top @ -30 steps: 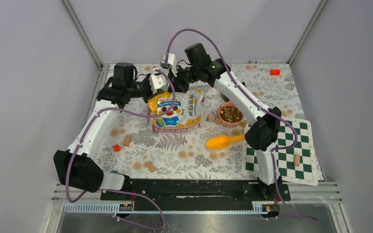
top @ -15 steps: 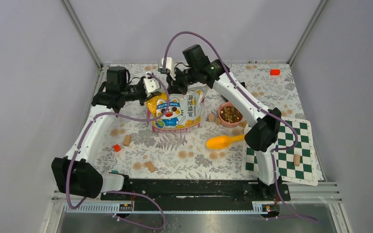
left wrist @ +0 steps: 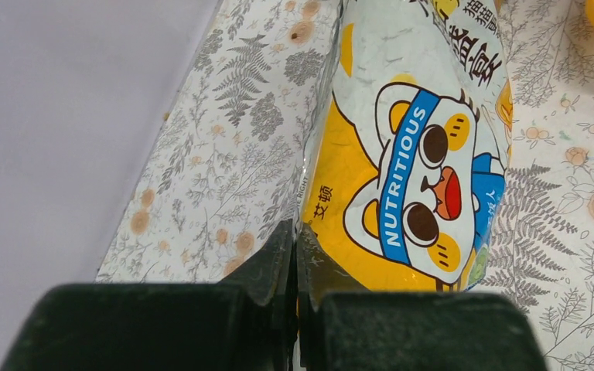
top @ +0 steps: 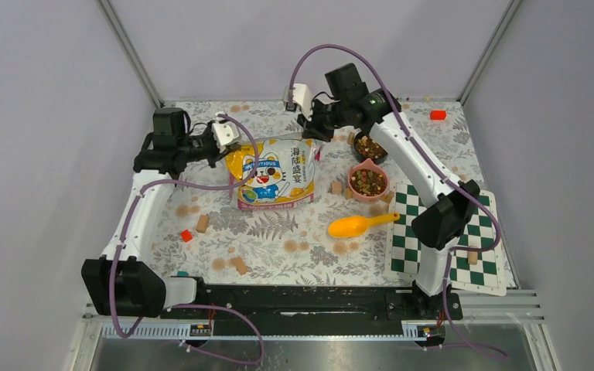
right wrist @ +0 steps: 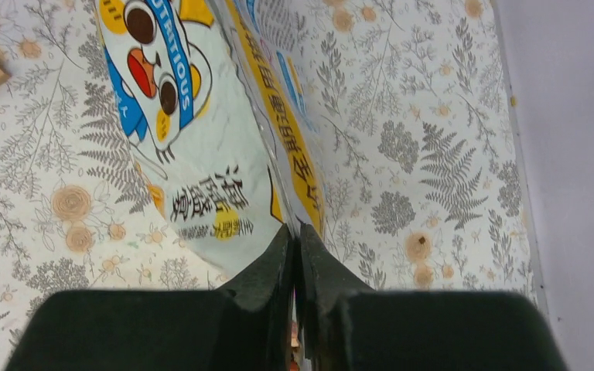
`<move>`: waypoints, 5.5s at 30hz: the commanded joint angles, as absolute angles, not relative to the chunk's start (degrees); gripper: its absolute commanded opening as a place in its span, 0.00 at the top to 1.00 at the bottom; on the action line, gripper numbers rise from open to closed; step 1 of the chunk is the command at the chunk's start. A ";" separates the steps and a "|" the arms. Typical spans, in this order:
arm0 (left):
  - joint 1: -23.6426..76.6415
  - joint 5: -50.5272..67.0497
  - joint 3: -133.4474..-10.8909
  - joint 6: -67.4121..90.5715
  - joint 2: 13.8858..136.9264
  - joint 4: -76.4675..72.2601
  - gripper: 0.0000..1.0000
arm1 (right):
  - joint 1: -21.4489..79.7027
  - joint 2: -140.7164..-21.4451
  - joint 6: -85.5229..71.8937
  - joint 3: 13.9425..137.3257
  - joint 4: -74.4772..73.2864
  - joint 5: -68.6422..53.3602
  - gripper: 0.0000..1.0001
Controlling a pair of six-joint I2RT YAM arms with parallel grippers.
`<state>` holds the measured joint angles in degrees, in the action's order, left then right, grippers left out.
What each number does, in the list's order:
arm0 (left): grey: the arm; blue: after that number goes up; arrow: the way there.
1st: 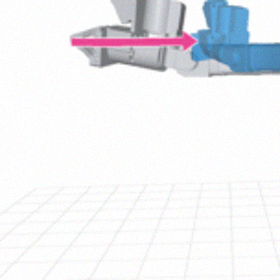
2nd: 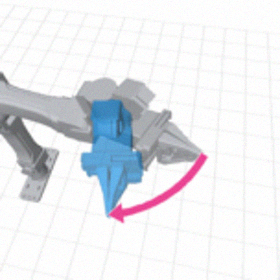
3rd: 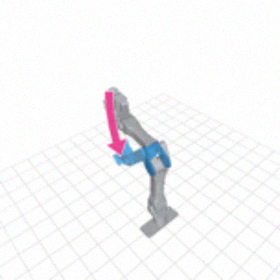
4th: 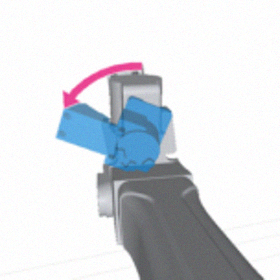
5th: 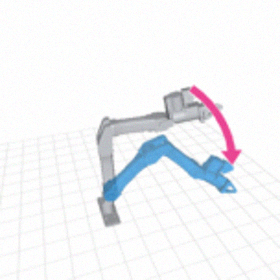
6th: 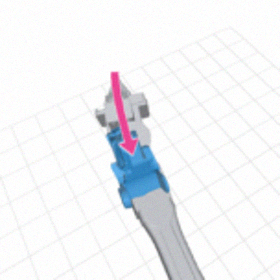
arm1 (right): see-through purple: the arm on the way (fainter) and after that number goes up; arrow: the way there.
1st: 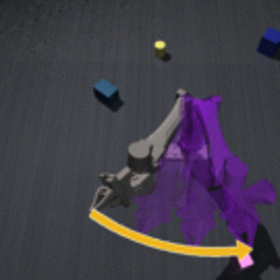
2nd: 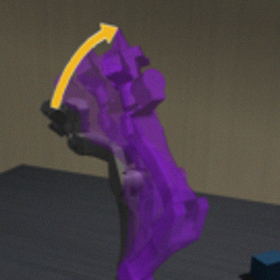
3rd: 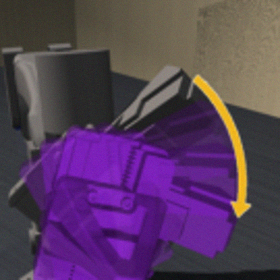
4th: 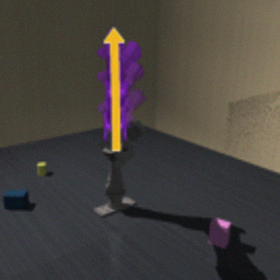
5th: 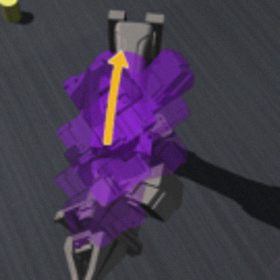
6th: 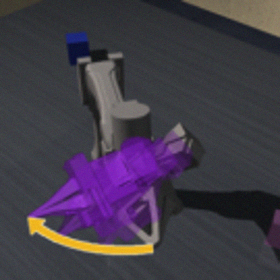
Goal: Serve the pet food
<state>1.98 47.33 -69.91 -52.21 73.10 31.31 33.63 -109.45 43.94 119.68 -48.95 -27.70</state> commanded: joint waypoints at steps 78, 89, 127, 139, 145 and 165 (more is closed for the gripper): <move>25.83 38.35 -82.53 -45.22 85.47 21.21 0.65 | 32.17 -101.14 36.16 102.84 -35.67 -31.26 0.69; 26.94 40.06 -82.69 -44.75 87.80 19.27 0.68 | 32.15 -102.71 35.99 107.40 -39.73 -33.75 1.00; 7.73 7.19 -76.80 -63.91 71.48 46.40 1.00 | 28.29 -82.05 6.69 82.09 -16.06 19.92 1.00; -1.83 4.11 -76.51 -63.97 69.10 50.49 1.00 | 27.92 -81.77 5.41 82.36 -16.24 22.95 1.00; -5.68 4.43 -76.13 -64.13 68.21 50.98 1.00 | 27.85 -82.08 5.19 83.29 -17.02 18.54 1.00; -9.67 16.31 -78.95 -57.46 61.03 41.66 0.71 | 28.47 -83.46 7.43 86.18 -15.70 -20.49 0.40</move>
<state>-9.80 10.57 -78.43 -62.74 65.10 50.35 27.70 -85.52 6.76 81.91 -19.62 -11.00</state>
